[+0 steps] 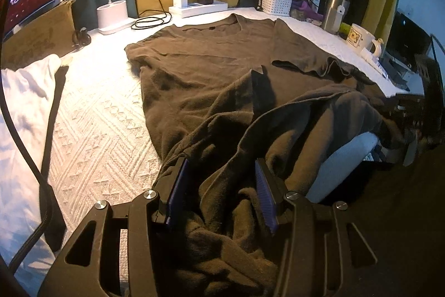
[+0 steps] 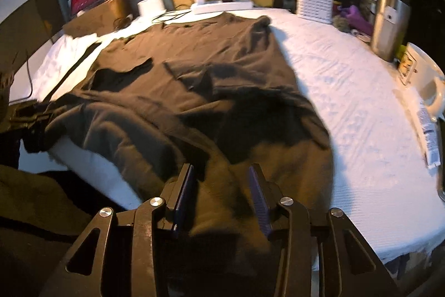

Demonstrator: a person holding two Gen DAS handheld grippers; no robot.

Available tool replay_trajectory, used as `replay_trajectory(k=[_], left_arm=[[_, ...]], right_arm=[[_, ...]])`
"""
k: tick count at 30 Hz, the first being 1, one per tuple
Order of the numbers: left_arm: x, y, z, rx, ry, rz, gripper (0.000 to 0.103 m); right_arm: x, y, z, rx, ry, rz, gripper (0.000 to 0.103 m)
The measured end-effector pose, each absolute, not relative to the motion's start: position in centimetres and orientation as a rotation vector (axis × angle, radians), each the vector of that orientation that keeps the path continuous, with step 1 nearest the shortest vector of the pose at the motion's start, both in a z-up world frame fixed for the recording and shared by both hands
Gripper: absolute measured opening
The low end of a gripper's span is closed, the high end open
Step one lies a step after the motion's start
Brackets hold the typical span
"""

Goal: Fold small clothes
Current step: 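Lift the hem with both grippers and carry it toward the collar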

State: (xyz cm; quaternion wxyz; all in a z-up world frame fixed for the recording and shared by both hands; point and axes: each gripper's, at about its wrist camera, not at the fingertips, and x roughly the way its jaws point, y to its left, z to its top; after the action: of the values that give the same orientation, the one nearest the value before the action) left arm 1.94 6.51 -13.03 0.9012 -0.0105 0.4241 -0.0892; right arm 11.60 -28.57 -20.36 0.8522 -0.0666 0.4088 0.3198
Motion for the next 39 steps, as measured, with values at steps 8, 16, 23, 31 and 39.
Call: replay_trajectory(k=[8, 16, 23, 31, 39], left_arm=[[1.1, 5.1, -12.9, 0.014, 0.847, -0.212, 0.013], [0.3, 4.7, -9.2, 0.104, 0.742, -0.155, 0.005], [0.7, 5.4, -5.6, 0.187, 0.629, -0.103, 0.002], [3.1, 5.9, -3.6, 0.242, 0.557, -0.066, 0.002], [6.4, 6.6, -1.7, 0.289, 0.507, -0.036, 0.002]], right_arm=[[10.4, -27.9, -19.7, -0.173, 0.821, 0.659, 0.011], [10.2, -29.3, -14.2, -0.198, 0.66, 0.608, 0.011], [10.8, -28.9, -10.5, -0.215, 0.542, 0.608, 0.011], [12.7, -27.7, -7.1, -0.255, 0.433, 0.587, 0.011], [16.5, -26.3, -6.7, -0.285, 0.427, 0.585, 0.011]])
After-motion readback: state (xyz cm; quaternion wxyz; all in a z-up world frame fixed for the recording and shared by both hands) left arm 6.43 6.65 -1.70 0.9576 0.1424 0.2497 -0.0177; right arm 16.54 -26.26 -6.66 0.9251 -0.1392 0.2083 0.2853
